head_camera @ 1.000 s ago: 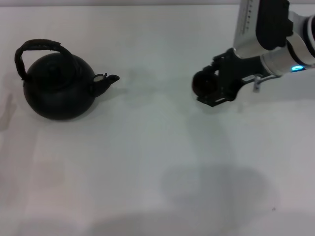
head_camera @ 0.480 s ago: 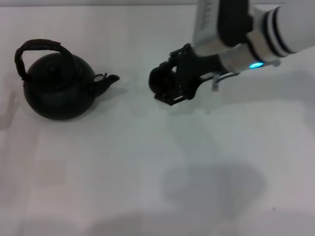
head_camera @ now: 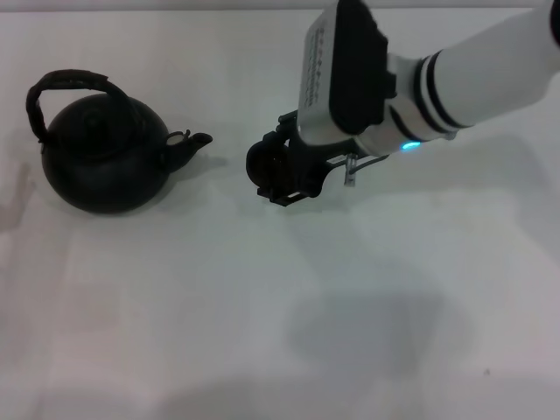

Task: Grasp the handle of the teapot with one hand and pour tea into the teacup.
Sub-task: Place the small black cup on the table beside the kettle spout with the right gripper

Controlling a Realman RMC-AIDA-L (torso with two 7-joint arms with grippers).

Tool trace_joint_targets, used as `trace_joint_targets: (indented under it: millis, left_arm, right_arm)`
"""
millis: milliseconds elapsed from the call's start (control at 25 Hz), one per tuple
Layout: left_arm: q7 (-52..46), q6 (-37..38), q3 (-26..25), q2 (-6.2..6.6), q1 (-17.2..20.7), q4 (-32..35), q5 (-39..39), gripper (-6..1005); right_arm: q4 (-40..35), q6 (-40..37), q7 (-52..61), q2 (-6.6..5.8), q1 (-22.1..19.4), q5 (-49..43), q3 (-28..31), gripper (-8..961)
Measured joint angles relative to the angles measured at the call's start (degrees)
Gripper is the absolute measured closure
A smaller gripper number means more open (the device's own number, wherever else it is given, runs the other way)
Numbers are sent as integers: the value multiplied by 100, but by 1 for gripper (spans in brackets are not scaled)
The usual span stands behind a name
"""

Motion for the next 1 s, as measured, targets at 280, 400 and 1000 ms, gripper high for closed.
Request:
trace_joint_targets:
  millis: [280,400,1000]
  left_arm:
    - [0,0,0,5,-58,0,0,113]
    - [0,0,0,13,-70,0,0,113]
    - [0,61,0,17,-97,0,0,113]
  right_arm:
    - [211,-553,32,1,28,87,-446,194]
    - [297,-631,34,1,17,104,-505,191]
    - [393,-904,10,0,-79,109,-735,179]
